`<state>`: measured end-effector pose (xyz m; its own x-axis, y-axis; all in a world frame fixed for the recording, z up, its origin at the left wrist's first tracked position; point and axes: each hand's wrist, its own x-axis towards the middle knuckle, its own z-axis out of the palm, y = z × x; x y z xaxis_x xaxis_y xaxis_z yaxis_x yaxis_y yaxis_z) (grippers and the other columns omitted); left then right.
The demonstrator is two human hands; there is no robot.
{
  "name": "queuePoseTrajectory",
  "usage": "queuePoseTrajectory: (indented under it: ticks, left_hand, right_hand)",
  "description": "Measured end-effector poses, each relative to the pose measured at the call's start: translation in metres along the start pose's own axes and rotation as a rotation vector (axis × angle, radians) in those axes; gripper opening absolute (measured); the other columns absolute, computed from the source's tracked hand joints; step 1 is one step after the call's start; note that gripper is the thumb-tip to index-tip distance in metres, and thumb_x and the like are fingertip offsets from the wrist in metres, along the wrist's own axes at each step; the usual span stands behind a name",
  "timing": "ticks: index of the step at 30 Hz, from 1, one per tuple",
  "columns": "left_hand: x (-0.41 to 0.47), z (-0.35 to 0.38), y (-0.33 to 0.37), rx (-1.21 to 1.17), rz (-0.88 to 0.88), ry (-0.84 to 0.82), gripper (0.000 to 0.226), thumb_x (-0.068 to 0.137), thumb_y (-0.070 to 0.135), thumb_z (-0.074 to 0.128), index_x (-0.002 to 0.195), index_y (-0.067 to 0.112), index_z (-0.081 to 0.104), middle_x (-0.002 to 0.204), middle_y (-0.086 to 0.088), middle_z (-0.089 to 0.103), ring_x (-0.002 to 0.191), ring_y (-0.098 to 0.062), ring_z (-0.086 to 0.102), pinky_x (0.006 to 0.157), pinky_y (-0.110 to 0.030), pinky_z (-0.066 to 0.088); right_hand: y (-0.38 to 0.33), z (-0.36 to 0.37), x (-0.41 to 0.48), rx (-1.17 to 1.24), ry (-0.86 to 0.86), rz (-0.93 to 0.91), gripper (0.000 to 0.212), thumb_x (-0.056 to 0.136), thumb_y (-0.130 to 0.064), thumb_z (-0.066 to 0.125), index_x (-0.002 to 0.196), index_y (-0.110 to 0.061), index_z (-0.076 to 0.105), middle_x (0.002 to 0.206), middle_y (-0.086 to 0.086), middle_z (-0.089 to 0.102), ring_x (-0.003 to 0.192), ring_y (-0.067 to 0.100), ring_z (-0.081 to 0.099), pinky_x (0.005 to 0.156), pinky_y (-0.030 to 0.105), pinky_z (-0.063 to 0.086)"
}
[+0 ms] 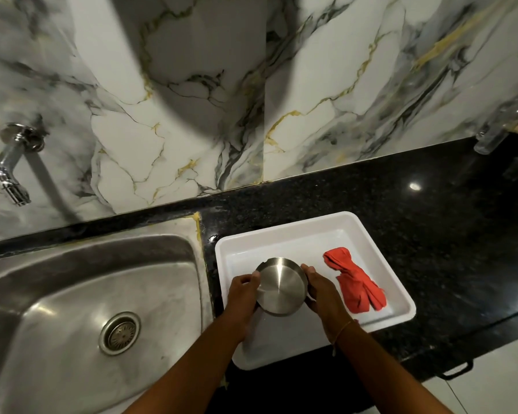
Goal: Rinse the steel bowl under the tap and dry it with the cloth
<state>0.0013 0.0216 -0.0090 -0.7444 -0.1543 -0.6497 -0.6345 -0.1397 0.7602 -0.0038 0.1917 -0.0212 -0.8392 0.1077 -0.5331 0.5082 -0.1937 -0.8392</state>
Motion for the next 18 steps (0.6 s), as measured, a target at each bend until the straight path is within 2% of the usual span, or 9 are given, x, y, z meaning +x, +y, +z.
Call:
queuePoseTrajectory:
  ticks: [1,3,4,6,8,9,11,14,18]
  left_hand:
    - [0.002,0.002,0.0,0.048,-0.001,-0.006,0.044,0.102,0.042,0.048,0.124,0.007,0.063,0.126,-0.018,0.066,0.114,-0.031,0.063,0.102,-0.048,0.054]
    - [0.006,0.004,0.001,0.135,-0.007,0.009,0.055,0.103,0.051,0.037,0.124,0.008,0.064,0.126,-0.017,0.067,0.116,-0.032,0.062,0.108,-0.05,0.049]
    - [0.008,0.004,0.001,0.157,-0.018,0.02,0.06,0.103,0.054,0.032,0.126,0.009,0.064,0.128,-0.016,0.067,0.116,-0.032,0.061,0.109,-0.049,0.048]
    - [0.011,0.004,-0.001,0.144,-0.051,0.024,0.069,0.101,0.06,0.026,0.132,0.01,0.062,0.133,-0.017,0.065,0.121,-0.034,0.059,0.111,-0.049,0.045]
    - [0.012,0.005,-0.004,0.11,-0.085,0.024,0.076,0.099,0.066,0.023,0.137,0.01,0.059,0.138,-0.018,0.062,0.125,-0.035,0.057,0.114,-0.051,0.043]
    - [0.012,0.005,-0.004,0.101,-0.1,0.026,0.079,0.098,0.068,0.022,0.139,0.01,0.057,0.14,-0.018,0.061,0.127,-0.036,0.056,0.115,-0.052,0.042]
    - [0.009,0.006,-0.006,0.102,-0.123,0.036,0.084,0.096,0.07,0.019,0.144,0.01,0.052,0.145,-0.019,0.057,0.13,-0.036,0.054,0.116,-0.052,0.04]
    - [0.007,0.006,-0.008,0.118,-0.119,0.046,0.086,0.096,0.07,0.016,0.145,0.009,0.051,0.147,-0.019,0.056,0.133,-0.036,0.052,0.117,-0.052,0.039]
    - [0.001,0.0,0.001,0.155,-0.082,0.037,0.081,0.099,0.066,0.021,0.144,0.007,0.051,0.147,-0.021,0.055,0.132,-0.037,0.053,0.117,-0.05,0.04]
  right_hand:
    - [0.003,0.002,0.004,0.025,0.005,0.001,0.049,0.103,-0.036,0.045,0.069,-0.042,0.08,0.071,-0.023,0.077,0.069,-0.007,0.07,0.053,0.011,0.053]
    - [0.009,0.003,0.011,-0.006,0.011,-0.001,0.049,0.103,-0.037,0.043,0.071,-0.044,0.08,0.074,-0.021,0.078,0.075,-0.005,0.071,0.064,0.016,0.053]
    - [0.012,0.004,0.015,-0.024,0.017,0.003,0.047,0.103,-0.036,0.043,0.075,-0.038,0.081,0.082,-0.016,0.079,0.086,0.0,0.071,0.075,0.021,0.052]
    - [0.017,0.005,0.017,-0.058,0.025,-0.007,0.035,0.104,-0.032,0.042,0.09,-0.031,0.075,0.111,-0.001,0.074,0.109,0.015,0.062,0.095,0.031,0.045]
    - [0.024,0.003,0.017,-0.103,0.013,-0.005,0.028,0.105,-0.032,0.041,0.107,-0.028,0.068,0.13,0.007,0.064,0.118,0.02,0.056,0.106,0.035,0.04]
    - [0.029,0.002,0.019,-0.13,0.008,-0.002,0.03,0.104,-0.033,0.041,0.115,-0.023,0.067,0.136,0.009,0.061,0.122,0.022,0.055,0.111,0.038,0.039]
    - [0.036,0.002,0.019,-0.225,0.019,0.007,0.043,0.104,-0.039,0.041,0.131,-0.013,0.063,0.141,0.013,0.059,0.129,0.026,0.053,0.116,0.045,0.037]
    - [0.034,0.007,0.009,-0.388,0.044,0.015,0.053,0.103,-0.048,0.036,0.136,-0.014,0.059,0.143,0.013,0.058,0.131,0.029,0.052,0.116,0.048,0.038]
    - [0.003,0.016,-0.007,-0.449,0.053,-0.01,0.054,0.105,-0.042,0.032,0.144,-0.008,0.049,0.152,0.018,0.047,0.141,0.032,0.042,0.121,0.046,0.03]
